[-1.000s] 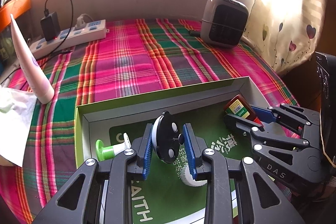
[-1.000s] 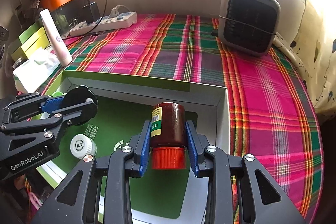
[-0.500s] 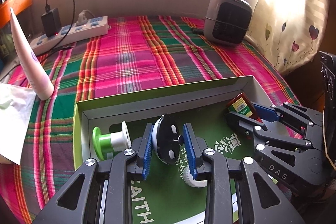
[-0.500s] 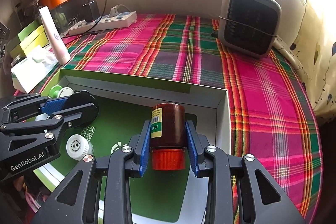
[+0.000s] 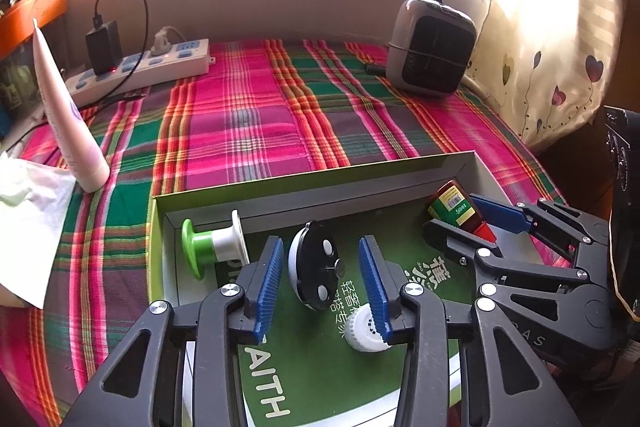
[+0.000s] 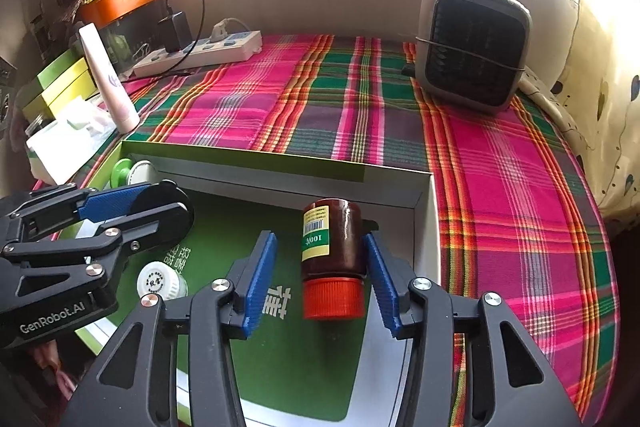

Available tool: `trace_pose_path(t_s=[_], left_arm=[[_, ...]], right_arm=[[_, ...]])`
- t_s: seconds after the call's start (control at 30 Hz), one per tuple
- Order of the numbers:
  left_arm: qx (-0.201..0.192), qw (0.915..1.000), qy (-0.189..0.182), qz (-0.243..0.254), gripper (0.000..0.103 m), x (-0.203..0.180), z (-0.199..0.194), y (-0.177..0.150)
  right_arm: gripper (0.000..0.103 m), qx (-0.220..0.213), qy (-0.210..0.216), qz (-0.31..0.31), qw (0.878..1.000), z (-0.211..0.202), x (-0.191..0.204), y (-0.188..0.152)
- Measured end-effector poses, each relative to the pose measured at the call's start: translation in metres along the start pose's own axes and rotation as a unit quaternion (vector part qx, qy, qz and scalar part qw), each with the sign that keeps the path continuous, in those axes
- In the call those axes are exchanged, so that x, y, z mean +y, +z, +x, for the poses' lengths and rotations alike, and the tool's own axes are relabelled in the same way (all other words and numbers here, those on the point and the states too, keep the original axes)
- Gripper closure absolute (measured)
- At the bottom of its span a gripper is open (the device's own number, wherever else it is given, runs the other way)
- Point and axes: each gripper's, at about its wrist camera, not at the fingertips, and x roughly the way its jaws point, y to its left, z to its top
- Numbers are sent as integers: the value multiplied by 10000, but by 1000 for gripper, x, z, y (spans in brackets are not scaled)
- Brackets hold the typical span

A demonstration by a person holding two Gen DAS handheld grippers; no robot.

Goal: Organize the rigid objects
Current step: 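Carry the bottle and disc over the tray and lower them inside, then open both grippers and withdraw them toward the remaining objects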

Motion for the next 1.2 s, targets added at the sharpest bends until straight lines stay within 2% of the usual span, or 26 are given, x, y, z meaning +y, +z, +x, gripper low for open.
trace_pose_path(t_s=[0.33, 0.6, 1.0, 1.2], left_arm=[[-193, 9998, -1, 4, 59, -4, -24, -8], [-347, 9994, 17, -24, 58, -9, -54, -20], [-700, 9974, 141, 90, 58, -22, -116, -60], [-792, 9968, 25, 72, 58, -22, -143, -90]], right_arm=[[55, -170, 28, 74, 9998, -18, 2, -4], [55, -398, 63, 125, 9991, -47, 10, -11], [54, -679, 31, 199, 9975, -102, 26, -41], [54, -740, 29, 319, 9967, -122, 34, -66]])
